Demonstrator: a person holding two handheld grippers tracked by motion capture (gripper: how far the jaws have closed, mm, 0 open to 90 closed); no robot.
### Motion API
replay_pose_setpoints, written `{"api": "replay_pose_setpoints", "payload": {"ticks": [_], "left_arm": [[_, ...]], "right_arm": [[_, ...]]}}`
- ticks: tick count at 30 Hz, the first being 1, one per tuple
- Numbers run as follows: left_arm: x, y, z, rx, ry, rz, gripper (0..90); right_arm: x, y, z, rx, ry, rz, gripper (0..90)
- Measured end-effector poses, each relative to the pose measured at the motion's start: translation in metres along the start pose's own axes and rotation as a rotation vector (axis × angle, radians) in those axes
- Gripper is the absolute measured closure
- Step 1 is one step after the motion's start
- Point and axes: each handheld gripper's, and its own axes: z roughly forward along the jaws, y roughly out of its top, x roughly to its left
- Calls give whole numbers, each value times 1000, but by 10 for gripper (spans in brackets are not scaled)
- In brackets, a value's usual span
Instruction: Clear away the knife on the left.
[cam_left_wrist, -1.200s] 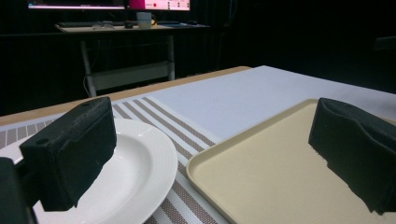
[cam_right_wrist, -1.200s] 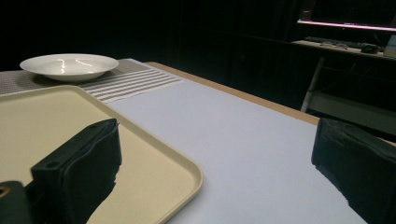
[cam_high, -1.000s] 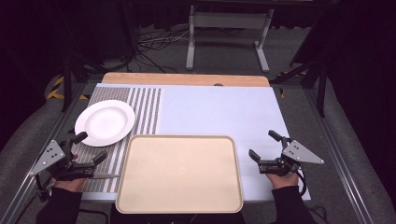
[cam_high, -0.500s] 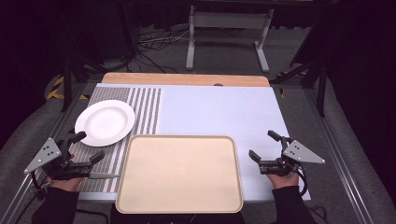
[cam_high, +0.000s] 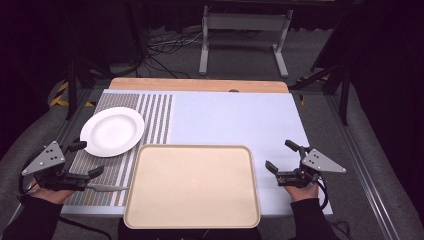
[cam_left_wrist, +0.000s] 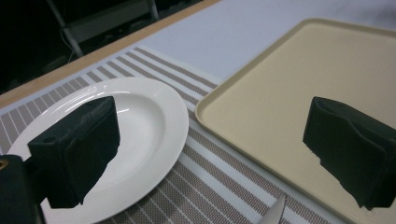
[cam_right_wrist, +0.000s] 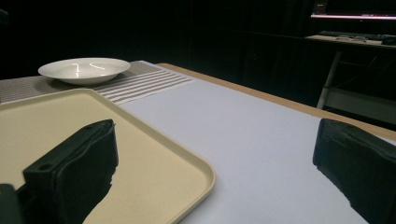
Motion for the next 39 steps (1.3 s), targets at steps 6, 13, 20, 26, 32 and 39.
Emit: {"api": "replay_pose_setpoints", "payload": {"ticks": [6, 13, 20, 26, 32, 39], "left_arm": [[7, 7, -4, 89, -17, 27, 35], [14, 12, -5, 212, -44, 50, 56], [24, 14, -3, 332, -62, 65, 52], [27, 15, -1, 414, -63, 103, 59], [29, 18, -2, 473, -79, 128, 61], [33, 14, 1, 554, -134, 153, 69]], "right_arm": [[0, 0, 0, 3, 10, 3, 10], [0, 0, 2, 6, 20, 5, 10], [0, 0, 2, 4, 24, 2, 10], [0, -1, 2, 6, 29, 6, 10], [0, -1, 2, 6, 33, 7, 10], [0, -1, 2, 7, 38, 7, 9]]}}
